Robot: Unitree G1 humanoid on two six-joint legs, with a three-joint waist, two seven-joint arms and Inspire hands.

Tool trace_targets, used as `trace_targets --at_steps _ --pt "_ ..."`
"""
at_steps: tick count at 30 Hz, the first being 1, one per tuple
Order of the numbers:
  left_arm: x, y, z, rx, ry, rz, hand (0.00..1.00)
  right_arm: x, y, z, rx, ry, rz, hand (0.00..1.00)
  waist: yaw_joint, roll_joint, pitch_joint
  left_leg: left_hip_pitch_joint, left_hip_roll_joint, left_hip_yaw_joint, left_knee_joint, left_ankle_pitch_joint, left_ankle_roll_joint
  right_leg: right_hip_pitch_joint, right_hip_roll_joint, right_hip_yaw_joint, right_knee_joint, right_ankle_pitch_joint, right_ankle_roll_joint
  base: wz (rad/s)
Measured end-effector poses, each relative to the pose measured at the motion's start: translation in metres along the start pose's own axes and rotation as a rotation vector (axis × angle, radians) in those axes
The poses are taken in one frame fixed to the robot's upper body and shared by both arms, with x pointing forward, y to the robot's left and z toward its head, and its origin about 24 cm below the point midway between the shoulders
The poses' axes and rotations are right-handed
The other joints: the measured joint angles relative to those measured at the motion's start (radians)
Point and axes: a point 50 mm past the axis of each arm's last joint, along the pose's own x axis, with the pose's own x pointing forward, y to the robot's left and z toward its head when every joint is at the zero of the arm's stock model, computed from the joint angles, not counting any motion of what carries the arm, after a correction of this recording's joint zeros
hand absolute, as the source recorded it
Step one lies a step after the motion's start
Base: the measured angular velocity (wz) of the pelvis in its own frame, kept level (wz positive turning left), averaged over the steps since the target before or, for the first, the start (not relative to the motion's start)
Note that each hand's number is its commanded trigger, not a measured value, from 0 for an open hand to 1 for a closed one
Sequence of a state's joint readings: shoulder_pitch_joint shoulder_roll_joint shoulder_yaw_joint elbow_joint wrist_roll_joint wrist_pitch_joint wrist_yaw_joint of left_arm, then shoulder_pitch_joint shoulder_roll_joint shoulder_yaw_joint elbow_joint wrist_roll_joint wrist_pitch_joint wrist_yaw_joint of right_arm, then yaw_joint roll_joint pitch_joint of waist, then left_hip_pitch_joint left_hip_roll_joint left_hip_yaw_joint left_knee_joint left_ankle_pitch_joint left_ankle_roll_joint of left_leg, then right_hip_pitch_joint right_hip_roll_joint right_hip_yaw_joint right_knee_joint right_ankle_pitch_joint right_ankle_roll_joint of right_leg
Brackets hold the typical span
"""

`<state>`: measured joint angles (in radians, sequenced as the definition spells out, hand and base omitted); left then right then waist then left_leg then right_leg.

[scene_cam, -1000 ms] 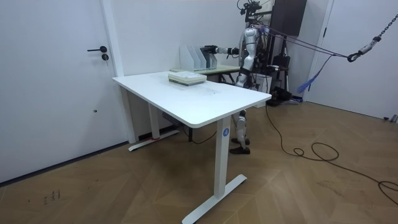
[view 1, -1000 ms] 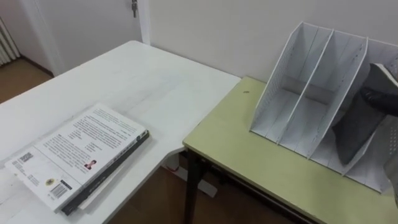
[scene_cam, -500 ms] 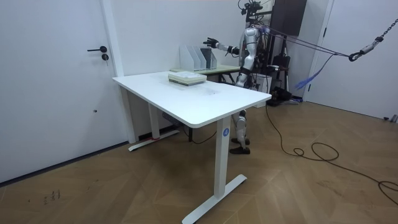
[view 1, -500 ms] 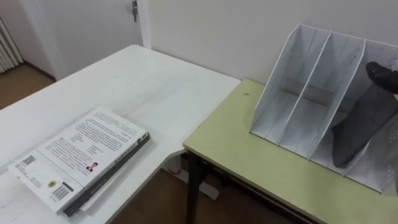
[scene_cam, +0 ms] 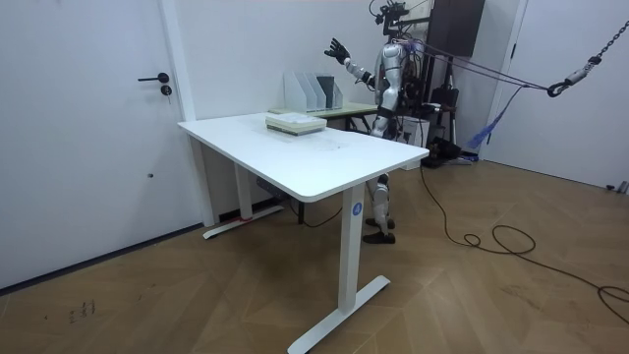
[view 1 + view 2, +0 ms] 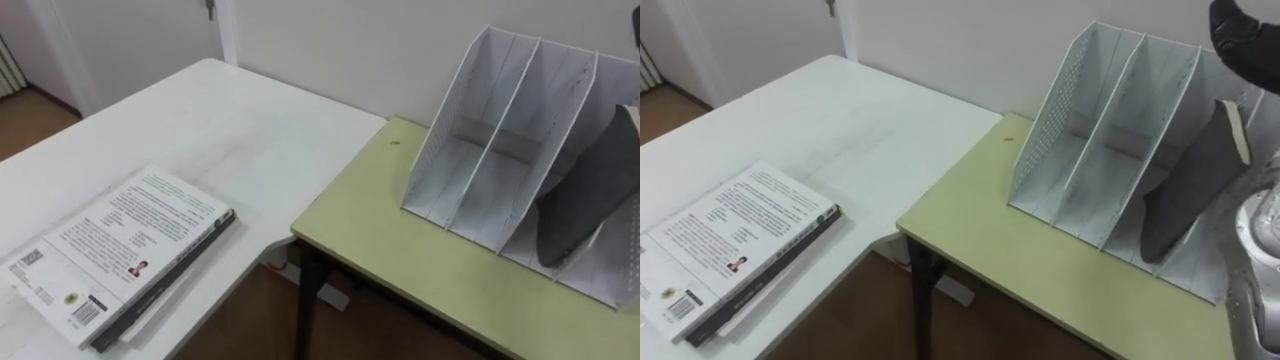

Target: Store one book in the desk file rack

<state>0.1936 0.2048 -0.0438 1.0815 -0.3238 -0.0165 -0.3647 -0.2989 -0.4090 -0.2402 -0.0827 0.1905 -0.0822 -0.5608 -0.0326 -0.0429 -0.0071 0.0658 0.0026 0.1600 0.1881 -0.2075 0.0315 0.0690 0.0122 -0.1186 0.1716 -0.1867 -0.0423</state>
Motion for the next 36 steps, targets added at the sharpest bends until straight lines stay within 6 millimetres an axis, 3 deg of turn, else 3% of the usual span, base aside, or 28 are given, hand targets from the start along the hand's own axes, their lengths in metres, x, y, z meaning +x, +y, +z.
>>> trace_targets --at_steps 6,12,17,23,27,31,33,35,36 --pt "-0.002 0.001 -0.006 0.002 -0.007 0.011 0.00 -0.013 0.010 0.012 0.057 -0.033 0.140 0.00 -0.013 0.006 -0.0024 0.001 0.002 0.001 0.000 0.000 0.000 -0.001 -0.005 0.007 0.001 0.001 -0.001 -0.04" --pt "-0.002 0.001 -0.006 -0.006 -0.011 0.007 0.00 -0.038 0.038 0.028 0.158 -0.055 0.497 0.00 -0.012 0.008 0.0004 0.012 0.006 0.005 -0.006 0.000 0.000 0.000 -0.001 0.023 -0.003 0.001 -0.001 -0.07" --pt "-0.002 0.003 0.000 0.004 -0.022 -0.006 0.00 -0.074 0.054 0.010 0.155 0.061 0.865 0.00 0.003 -0.010 0.0084 0.004 0.007 0.005 -0.008 0.000 -0.001 -0.009 -0.001 0.025 0.001 0.002 -0.001 0.00" --pt "0.001 0.002 0.009 0.029 -0.005 -0.024 0.00 -0.109 0.073 0.001 0.186 0.172 1.250 0.00 0.018 -0.015 0.0073 -0.019 0.008 0.004 -0.007 0.000 0.000 -0.019 -0.004 0.016 0.003 0.010 -0.001 0.00" --pt "0.002 0.002 0.012 0.029 0.003 -0.035 0.00 -0.122 0.078 -0.002 0.195 0.205 1.411 0.00 0.033 -0.022 0.0079 -0.025 0.008 0.002 -0.007 0.000 -0.001 -0.021 -0.004 0.007 0.002 0.010 -0.001 0.06" --pt "0.003 0.005 0.021 0.055 0.021 -0.040 0.00 -0.141 0.079 -0.019 0.152 0.316 1.599 0.00 0.063 -0.035 0.0043 -0.021 0.009 -0.002 0.001 0.000 -0.001 -0.015 -0.005 0.003 0.003 0.010 -0.001 0.03" --pt "0.003 0.005 0.024 0.069 0.027 -0.043 0.00 -0.150 0.077 -0.031 0.103 0.392 1.681 0.00 0.073 -0.039 0.0064 -0.021 0.008 -0.003 0.003 0.000 0.000 -0.014 -0.007 0.004 0.004 0.010 -0.001 0.00" --pt "0.005 0.004 0.028 0.071 0.027 -0.053 0.00 -0.160 0.073 -0.044 0.042 0.475 1.765 0.00 0.095 -0.039 0.0186 -0.022 0.007 -0.003 0.002 0.000 0.000 -0.016 -0.008 0.004 0.016 0.010 -0.001 0.00" --pt "0.005 0.004 0.029 0.071 0.029 -0.054 0.00 -0.164 0.073 -0.047 0.025 0.492 1.789 0.00 0.099 -0.038 0.0199 -0.023 0.007 -0.003 0.001 0.000 0.000 -0.017 -0.008 0.003 0.016 0.010 -0.001 0.00"
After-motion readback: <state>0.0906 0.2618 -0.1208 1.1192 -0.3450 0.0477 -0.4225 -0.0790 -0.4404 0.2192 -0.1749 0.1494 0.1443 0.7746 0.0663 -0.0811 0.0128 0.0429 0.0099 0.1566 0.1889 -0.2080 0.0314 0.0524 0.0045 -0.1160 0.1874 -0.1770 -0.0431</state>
